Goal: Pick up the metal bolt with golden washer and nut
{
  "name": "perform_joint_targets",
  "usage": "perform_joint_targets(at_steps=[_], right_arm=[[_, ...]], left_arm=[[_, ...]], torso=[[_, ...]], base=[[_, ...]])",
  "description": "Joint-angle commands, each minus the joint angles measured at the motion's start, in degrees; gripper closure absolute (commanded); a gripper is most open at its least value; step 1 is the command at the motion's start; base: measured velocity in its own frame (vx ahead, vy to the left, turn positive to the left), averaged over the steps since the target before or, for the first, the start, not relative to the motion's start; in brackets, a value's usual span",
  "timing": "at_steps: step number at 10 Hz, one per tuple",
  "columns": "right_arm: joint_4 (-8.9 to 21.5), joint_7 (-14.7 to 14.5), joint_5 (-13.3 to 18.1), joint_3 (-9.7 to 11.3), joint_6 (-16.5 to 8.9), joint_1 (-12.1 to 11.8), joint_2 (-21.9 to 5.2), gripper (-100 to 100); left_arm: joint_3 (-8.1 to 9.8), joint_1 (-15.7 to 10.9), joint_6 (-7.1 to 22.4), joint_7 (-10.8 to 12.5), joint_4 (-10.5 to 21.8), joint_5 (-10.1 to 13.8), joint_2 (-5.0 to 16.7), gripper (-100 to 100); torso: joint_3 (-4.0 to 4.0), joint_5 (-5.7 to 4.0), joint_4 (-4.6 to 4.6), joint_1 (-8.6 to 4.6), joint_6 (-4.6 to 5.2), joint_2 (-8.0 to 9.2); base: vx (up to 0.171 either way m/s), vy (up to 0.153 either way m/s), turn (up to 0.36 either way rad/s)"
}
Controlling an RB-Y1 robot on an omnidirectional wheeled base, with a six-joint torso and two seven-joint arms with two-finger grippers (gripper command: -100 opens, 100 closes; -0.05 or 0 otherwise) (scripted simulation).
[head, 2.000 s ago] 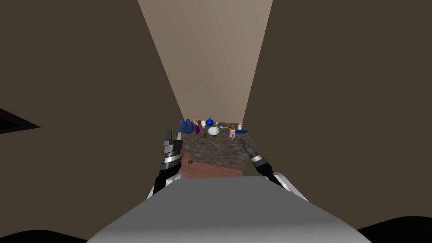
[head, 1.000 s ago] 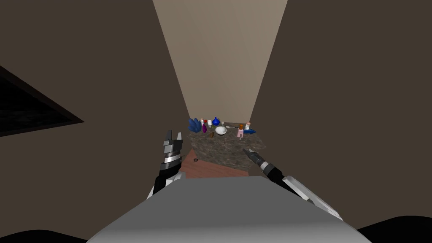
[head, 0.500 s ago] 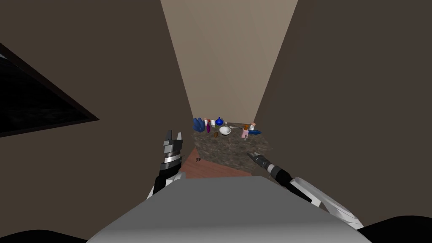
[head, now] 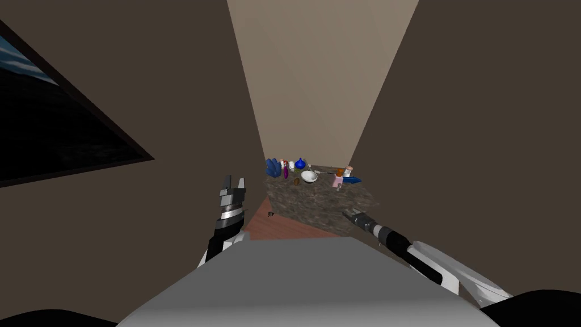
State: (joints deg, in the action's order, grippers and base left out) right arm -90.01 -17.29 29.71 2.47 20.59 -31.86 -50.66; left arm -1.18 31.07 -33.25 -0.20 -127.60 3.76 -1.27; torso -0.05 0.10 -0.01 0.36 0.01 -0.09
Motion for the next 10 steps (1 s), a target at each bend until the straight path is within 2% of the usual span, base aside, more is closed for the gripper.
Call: perform_joint_targets(at_steps=[1,2,3,4,5,7,8,10], right_arm=[[2.6,-1.2,1.4,-0.3,-0.5,-0.2,-2.9,-100],[3.9,-2.3,2.5,-0.8,-0.6,-0.6,-4.8,-100],[4.6,-2.3,2.5,-0.8,-0.6,-0.6,-5.4,-100],[6.4,-3.3,3.6,-1.4,-0.7,-0.9,-7.6,-100],[7.0,-3.3,3.6,-1.4,-0.7,-0.9,-7.6,-100],[10.9,-5.3,5.5,-2.5,-0.9,-1.6,-11.4,-100],[11.1,-5.3,5.5,-2.5,-0.9,-1.6,-11.8,-100],[14.8,-7.1,7.2,-3.8,-1.0,-2.3,-15.5,-100]], left_arm=[[0.00,0.0,0.0,0.0,0.0,0.0,0.0,0],[0.00,0.0,0.0,0.0,0.0,0.0,0.0,0],[-0.01,0.0,0.0,0.0,0.0,0.0,0.0,0],[0.00,0.0,0.0,0.0,0.0,0.0,0.0,0],[0.00,0.0,0.0,0.0,0.0,0.0,0.0,0],[0.00,0.0,0.0,0.0,0.0,0.0,0.0,0],[0.00,0.0,0.0,0.0,0.0,0.0,0.0,0],[0.00,0.0,0.0,0.0,0.0,0.0,0.0,0]], torso=[[0.00,0.00,0.00,0.00,0.00,0.00],[0.01,0.00,0.01,-0.01,-0.02,0.01],[-0.02,0.02,0.00,0.11,-0.04,-0.05],[-0.01,0.01,-0.01,0.05,0.00,-0.02],[-0.02,0.00,0.00,-0.02,-0.02,-0.04],[0.00,-0.03,0.01,-0.10,-0.03,0.00],[-0.02,-0.02,0.00,-0.04,-0.04,-0.04],[-0.04,0.00,-0.01,-0.02,-0.02,-0.07]], base=[[0.026,0.103,0.085],[0.044,0.141,0.173],[0.035,0.114,0.065],[0.043,0.095,0.101],[0.031,0.069,0.055],[0.037,0.089,0.140],[0.053,0.088,0.066],[0.060,0.114,0.139]])
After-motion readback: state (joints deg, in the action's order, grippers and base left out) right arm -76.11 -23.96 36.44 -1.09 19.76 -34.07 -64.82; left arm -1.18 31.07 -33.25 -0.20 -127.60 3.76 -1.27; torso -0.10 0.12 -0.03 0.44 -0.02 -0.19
